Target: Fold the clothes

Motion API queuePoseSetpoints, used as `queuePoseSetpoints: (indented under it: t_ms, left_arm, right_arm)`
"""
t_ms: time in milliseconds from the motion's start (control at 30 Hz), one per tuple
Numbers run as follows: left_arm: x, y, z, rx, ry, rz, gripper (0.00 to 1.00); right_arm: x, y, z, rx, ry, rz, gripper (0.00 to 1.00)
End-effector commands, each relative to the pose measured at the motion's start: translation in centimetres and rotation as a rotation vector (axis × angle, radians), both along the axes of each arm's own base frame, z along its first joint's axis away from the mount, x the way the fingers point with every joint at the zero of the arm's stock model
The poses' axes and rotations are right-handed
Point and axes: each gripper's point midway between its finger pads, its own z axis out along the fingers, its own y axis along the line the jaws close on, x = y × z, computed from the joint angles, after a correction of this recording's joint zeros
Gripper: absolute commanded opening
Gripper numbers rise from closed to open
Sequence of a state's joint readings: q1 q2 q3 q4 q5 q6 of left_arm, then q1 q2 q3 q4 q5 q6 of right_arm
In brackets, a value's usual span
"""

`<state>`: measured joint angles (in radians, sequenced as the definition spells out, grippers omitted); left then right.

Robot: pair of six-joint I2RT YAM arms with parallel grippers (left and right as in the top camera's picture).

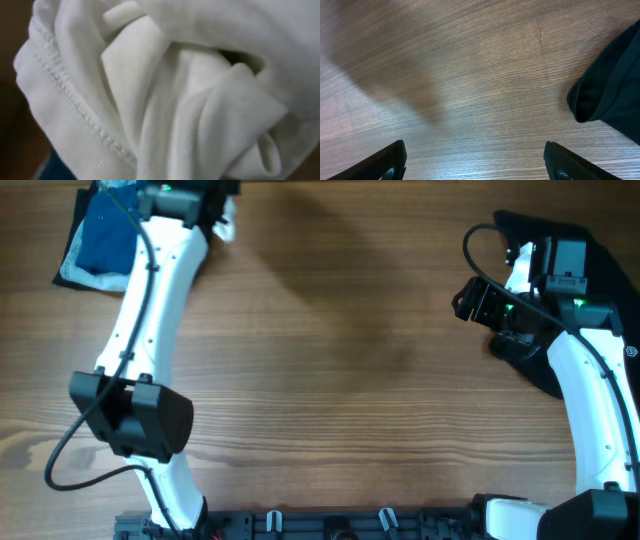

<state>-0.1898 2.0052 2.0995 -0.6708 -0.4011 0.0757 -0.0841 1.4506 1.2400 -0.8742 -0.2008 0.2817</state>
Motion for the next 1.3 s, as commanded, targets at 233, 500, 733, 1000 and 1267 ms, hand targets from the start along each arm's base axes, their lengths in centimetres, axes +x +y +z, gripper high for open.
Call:
queuePoseSetpoints:
  t_ms: [233,500,733,1000,1267]
  left_arm:
    - [1.3,15.6,3.9,0.259,-0.081,0.149,0.04]
    - [2.0,18.7,-4.6,0.398,0.195,0.077,0.04]
    - [-1.4,22.3,-4.7,0.472,0.295,0.323,0.04]
    - [-0.8,21.3,-5.6,0.386,0.270,0.279,0.04]
    - [1.2,18.6,-7.1,0.069,0.155,0.203,0.04]
  right_arm:
    - [0.5,-0.3,0.9,-0.023,-0.044,0.005,0.89]
    - [0.5,-0.3,0.9,-0.018,-0.042,-0.002,0.88]
    - [0.5,-0.3,0.9,-0.010,-0.038,-0.017,0.88]
    - [0.4,-0.1,0.9,0.003,-0.036,-0.009,0.87]
    - [0.4,-0.1,0.9,0.001,-0.037,-0.006,0.87]
